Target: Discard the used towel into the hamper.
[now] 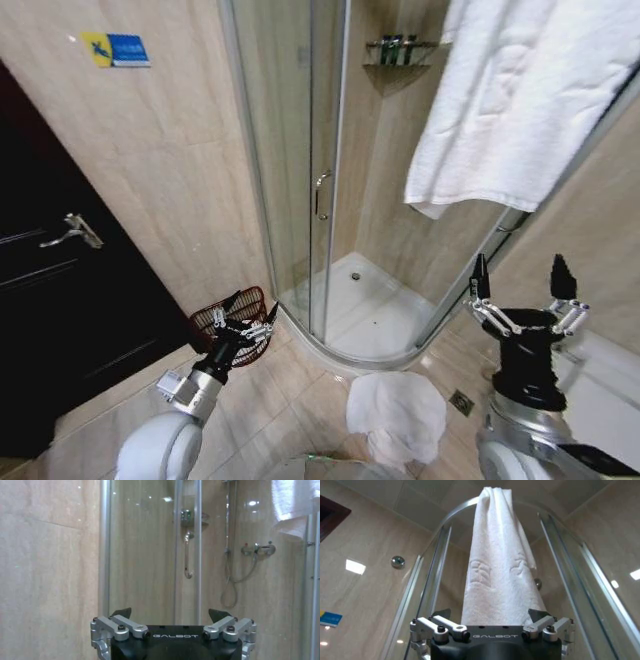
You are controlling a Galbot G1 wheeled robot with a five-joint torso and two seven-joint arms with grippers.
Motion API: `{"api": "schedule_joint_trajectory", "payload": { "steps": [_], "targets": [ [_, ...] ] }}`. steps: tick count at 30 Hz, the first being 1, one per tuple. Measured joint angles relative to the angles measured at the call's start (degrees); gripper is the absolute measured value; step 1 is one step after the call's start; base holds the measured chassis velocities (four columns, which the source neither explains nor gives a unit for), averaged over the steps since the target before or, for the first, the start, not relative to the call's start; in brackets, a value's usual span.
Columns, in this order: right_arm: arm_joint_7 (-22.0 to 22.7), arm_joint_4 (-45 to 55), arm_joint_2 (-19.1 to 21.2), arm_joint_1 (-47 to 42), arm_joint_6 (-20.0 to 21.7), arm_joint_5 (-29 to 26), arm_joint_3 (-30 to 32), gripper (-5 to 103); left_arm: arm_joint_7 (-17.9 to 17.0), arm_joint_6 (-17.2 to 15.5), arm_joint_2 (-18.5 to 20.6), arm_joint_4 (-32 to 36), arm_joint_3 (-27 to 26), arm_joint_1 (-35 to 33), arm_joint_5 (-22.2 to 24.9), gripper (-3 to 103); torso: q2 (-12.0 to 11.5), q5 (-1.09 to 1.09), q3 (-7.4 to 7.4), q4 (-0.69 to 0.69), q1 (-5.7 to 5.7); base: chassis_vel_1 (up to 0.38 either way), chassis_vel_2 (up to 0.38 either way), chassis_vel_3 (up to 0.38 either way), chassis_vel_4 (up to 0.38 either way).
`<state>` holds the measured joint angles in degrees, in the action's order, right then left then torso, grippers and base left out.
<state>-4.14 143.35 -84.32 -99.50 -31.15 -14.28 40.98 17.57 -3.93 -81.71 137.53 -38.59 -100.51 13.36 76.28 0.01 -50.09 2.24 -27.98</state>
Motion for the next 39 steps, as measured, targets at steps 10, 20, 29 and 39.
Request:
{"api": "schedule_joint_trajectory", "payload": {
  "steps": [10, 20, 29, 39],
  "targets": [
    [1.01, -0.01, 1.88, 1.33, 2.59, -2.65, 2.82, 100, 0.00, 0.00, 0.00, 0.00, 0.00, 0.00, 0.00, 100, -0.03, -0.01, 0.02, 0.00, 0.03, 0.088, 0.083, 0.084, 0.094],
    [1.29, -0.04, 2.74, 2.49, 3.67, -5.86, 8.06, 100, 0.00, 0.00, 0.00, 0.00, 0.00, -0.01, 0.00, 100, -0.49, 0.00, 0.27, 0.01, 0.24, 0.101, 0.113, 0.107, 0.112],
    [4.18, -0.05, 10.64, 10.43, 9.49, -15.63, 19.54, 100, 0.00, 0.00, -0.01, 0.00, 0.00, 0.00, 0.00, 100, -0.51, 0.00, 0.28, 0.00, 0.24, 0.006, 0.010, 0.012, 0.005],
    [5.47, -0.08, 17.21, 16.02, 13.29, -21.05, 27.19, 100, 0.00, 0.00, 0.00, 0.00, 0.00, 0.00, 0.00, 100, -0.51, 0.01, 0.27, -0.01, 0.24, 0.000, 0.000, 0.000, 0.000]
  ]
}}
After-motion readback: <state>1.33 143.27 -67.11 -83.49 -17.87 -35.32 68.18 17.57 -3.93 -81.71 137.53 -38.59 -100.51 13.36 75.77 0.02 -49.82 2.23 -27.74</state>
